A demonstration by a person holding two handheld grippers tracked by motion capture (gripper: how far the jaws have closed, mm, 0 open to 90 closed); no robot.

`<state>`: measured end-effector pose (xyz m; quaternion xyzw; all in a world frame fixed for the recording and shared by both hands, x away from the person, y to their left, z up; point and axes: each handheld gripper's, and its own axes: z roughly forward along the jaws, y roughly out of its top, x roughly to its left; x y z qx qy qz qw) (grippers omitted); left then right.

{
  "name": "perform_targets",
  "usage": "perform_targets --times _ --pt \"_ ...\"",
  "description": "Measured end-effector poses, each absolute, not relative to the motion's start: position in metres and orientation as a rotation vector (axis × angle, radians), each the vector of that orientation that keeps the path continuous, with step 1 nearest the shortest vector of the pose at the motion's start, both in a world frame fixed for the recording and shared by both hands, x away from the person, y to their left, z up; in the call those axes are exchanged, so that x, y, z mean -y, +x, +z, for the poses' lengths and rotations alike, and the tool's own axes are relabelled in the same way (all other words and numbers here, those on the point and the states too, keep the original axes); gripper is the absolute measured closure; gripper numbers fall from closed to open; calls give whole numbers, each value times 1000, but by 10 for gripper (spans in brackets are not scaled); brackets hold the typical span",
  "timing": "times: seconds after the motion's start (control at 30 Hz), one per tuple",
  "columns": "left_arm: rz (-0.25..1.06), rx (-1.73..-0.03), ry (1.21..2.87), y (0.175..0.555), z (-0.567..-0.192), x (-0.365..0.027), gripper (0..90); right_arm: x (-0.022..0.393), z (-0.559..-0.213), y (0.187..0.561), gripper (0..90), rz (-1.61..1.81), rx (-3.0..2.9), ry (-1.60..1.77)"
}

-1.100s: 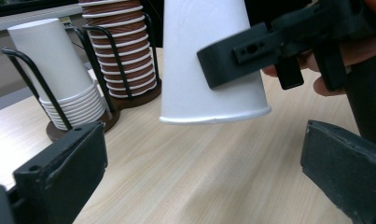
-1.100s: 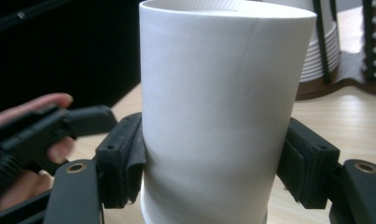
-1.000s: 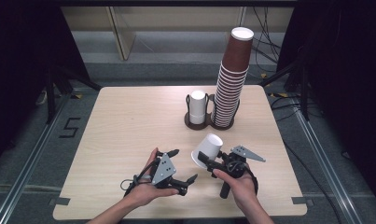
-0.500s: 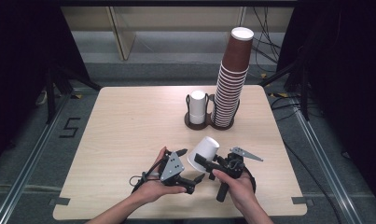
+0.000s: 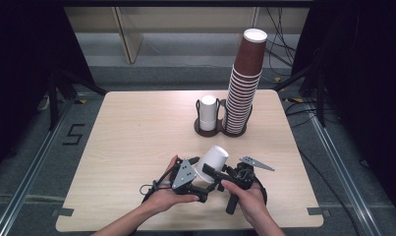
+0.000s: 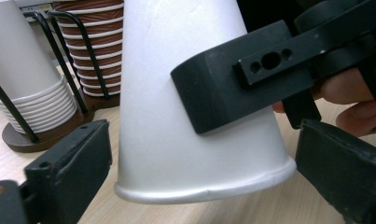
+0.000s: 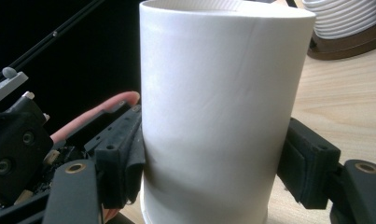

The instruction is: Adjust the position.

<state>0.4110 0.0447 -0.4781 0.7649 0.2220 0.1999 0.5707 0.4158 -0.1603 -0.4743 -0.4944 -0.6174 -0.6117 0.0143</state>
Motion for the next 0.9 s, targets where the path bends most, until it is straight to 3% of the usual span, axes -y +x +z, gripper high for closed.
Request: perform_targets --times 0.2,0.53,0.9 --pt "475 -533 1798 410 -479 -45 106 158 -474 415 311 -1897 1917 -1538" --pt "468 -542 1784 410 -479 -45 143 158 -475 416 291 -1921 1921 -1519" --pt "479 -529 1790 406 -476 -46 273 160 -471 417 156 -1901 1925 -1528"
